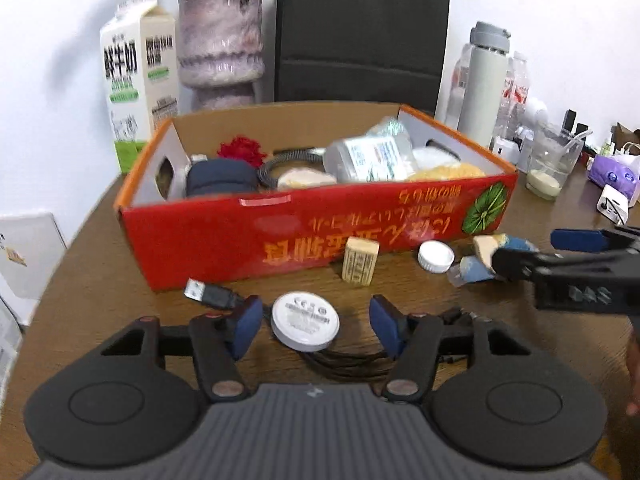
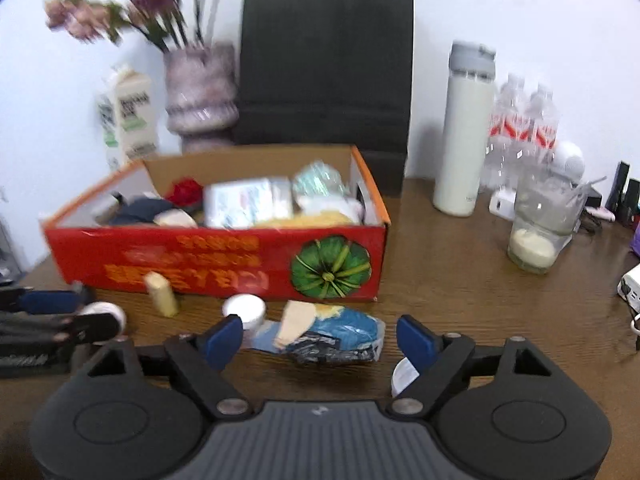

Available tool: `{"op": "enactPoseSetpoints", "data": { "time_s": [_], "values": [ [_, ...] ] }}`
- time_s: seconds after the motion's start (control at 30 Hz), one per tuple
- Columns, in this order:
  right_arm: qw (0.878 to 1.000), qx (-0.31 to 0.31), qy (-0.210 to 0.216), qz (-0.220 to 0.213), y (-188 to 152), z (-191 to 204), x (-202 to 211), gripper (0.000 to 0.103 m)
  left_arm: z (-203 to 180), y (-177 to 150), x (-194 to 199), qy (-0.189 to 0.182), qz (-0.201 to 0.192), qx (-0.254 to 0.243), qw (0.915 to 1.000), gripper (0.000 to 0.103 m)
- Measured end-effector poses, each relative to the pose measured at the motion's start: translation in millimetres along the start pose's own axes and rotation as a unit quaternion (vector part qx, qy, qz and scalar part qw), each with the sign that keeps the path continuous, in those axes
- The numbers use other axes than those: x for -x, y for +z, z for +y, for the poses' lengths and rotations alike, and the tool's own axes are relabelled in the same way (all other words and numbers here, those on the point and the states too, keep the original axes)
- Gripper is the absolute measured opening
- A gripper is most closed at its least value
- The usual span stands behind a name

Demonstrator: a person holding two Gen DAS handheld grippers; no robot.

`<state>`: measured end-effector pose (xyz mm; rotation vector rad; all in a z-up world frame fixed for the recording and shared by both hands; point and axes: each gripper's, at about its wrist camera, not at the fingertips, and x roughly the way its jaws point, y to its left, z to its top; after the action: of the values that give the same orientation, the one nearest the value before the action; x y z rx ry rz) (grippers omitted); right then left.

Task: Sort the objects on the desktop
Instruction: 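Grasp the white round case with the left tool while the right tool grasps the blue snack bag, then carry the white case and blue snack bag into the box and open both tools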

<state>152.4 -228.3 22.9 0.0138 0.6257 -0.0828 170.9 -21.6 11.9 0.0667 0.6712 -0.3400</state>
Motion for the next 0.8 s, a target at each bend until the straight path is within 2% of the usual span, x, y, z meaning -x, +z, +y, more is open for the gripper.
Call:
{"op": "enactPoseSetpoints", "data": {
  "time_s": [0.03, 0.1, 0.17, 0.2, 0.3, 0.37, 0.5, 0.63, 0.8],
  "values": [
    [1.000, -0.002, 0.000, 0.003, -0.4, -1.1, -5.9, 0.082, 1.2, -2.8, -3.6, -0.001, 0.001, 0.002, 1.0000, 0.062],
    [1.000, -0.008, 0.010, 0.015, -1.6, -4.7, -14.7, 0.067, 1.7, -6.2, -8.6, 0.003, 0.007, 0.001, 1.0000, 0.057],
    [0.999, -0.022, 0.020, 0.016, -4.7, -8.0, -18.4, 0.062, -1.0, -8.5, -7.9, 0.011, -0.001, -0.017, 0.9998, 0.042],
    [0.999, -0.026, 0.023, 0.012, -6.2, -8.7, -17.5, 0.060, -1.6, -9.6, -7.5, 0.011, -0.006, -0.018, 0.9998, 0.041],
    [0.999, -0.023, 0.033, 0.004, -8.4, -9.2, -12.0, 0.045, -1.9, -11.3, -4.6, 0.001, -0.009, -0.015, 0.9998, 0.041],
    [0.999, -0.024, 0.038, -0.001, -8.3, -10.8, -7.8, 0.026, -2.1, -11.9, 1.5, 0.005, -0.024, -0.017, 0.9996, 0.040],
    [0.999, -0.033, 0.027, -0.031, -6.7, -16.5, 6.6, 0.022, 1.5, -10.1, 21.5, 0.003, -0.078, -0.007, 0.9969, 0.040],
    [0.993, -0.064, 0.044, -0.086, -2.5, -25.7, 28.2, 0.021, 8.2, -7.1, 38.0, 0.000, -0.118, 0.017, 0.9929, 0.040],
    [0.983, -0.076, 0.084, -0.144, 7.6, -25.3, 54.6, 0.021, 21.0, -0.6, 47.6, -0.003, -0.142, 0.057, 0.9882, 0.040]
  ]
}}
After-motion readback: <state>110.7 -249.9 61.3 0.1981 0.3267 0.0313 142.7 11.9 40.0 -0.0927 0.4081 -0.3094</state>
